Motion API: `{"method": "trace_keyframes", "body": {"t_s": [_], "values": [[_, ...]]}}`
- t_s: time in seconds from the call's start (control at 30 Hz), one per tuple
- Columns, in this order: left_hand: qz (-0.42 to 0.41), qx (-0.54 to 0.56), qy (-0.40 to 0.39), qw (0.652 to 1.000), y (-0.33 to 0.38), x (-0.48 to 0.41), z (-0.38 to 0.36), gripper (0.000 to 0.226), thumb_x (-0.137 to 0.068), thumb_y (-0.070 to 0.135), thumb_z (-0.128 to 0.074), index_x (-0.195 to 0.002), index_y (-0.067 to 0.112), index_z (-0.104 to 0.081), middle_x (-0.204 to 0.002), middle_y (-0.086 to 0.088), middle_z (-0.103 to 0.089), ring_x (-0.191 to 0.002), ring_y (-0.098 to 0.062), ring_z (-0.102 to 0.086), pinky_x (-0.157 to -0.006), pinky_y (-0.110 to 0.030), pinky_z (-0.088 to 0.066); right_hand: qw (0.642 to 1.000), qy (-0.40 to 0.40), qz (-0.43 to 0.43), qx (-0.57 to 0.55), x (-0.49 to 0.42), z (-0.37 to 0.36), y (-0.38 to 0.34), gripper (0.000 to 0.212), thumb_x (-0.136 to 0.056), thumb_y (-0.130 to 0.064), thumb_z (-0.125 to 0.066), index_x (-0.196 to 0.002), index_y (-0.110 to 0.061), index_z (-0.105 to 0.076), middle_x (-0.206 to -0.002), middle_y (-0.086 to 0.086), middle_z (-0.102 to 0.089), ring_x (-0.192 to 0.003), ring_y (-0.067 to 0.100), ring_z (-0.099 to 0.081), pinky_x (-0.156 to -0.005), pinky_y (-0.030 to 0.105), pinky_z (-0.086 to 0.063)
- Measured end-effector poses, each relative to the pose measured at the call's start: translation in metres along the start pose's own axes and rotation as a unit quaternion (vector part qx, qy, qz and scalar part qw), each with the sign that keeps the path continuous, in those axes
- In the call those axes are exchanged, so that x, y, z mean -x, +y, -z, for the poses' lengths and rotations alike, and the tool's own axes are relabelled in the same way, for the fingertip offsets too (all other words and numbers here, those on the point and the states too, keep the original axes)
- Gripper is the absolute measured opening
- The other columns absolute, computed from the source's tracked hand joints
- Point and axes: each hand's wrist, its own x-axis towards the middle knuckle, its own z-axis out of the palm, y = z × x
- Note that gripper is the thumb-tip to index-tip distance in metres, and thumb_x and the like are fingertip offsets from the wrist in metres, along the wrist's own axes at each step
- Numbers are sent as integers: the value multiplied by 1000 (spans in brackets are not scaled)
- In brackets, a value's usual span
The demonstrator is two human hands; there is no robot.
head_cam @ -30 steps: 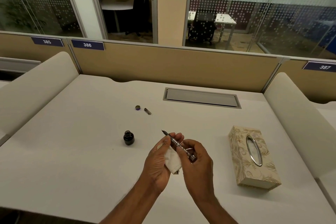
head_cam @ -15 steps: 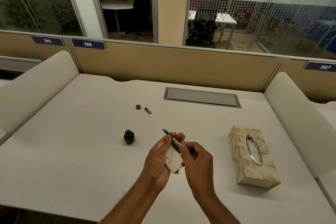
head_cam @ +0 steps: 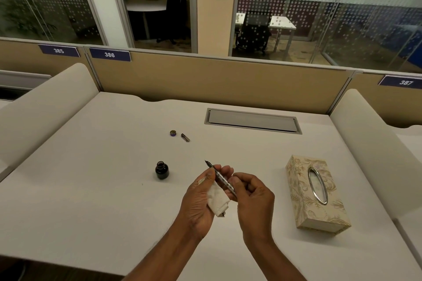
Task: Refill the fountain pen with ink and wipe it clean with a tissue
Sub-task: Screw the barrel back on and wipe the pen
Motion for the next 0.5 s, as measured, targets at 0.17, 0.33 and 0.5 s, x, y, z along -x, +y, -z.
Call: {"method": "trace_keyframes", "body": {"t_s": [0.17,0.33,0.5], "values": [[-4,-7,11,1000,5,0,-2,18,-93,14,-64,-101,6,-79,-120,-21,-74,-116,-33,-72,-84,-45,-62,996,-49,33,60,11,1,0,20,-91,-12,-73,-91,-32,-76,-87,-14,-78,-86,6,-74,-73,13,-56],[6,-11,15,1000,6,4,-2,20,-92,15,-65,-107,5,-74,-123,-23,-73,-118,-35,-71,-88,-45,-62,997,-23,22,73,12,-3,1,25,-91,-13,-72,-82,-36,-74,-80,-14,-76,-77,10,-70,-67,16,-56],[9,-10,18,1000,5,6,0,17,-90,14,-66,-101,5,-75,-118,-22,-74,-114,-35,-73,-92,-46,-62,998,-21,-44,35,8,-5,3,25,-91,-10,-72,-75,-29,-77,-75,-2,-76,-66,9,-67,-61,21,-54]]}}
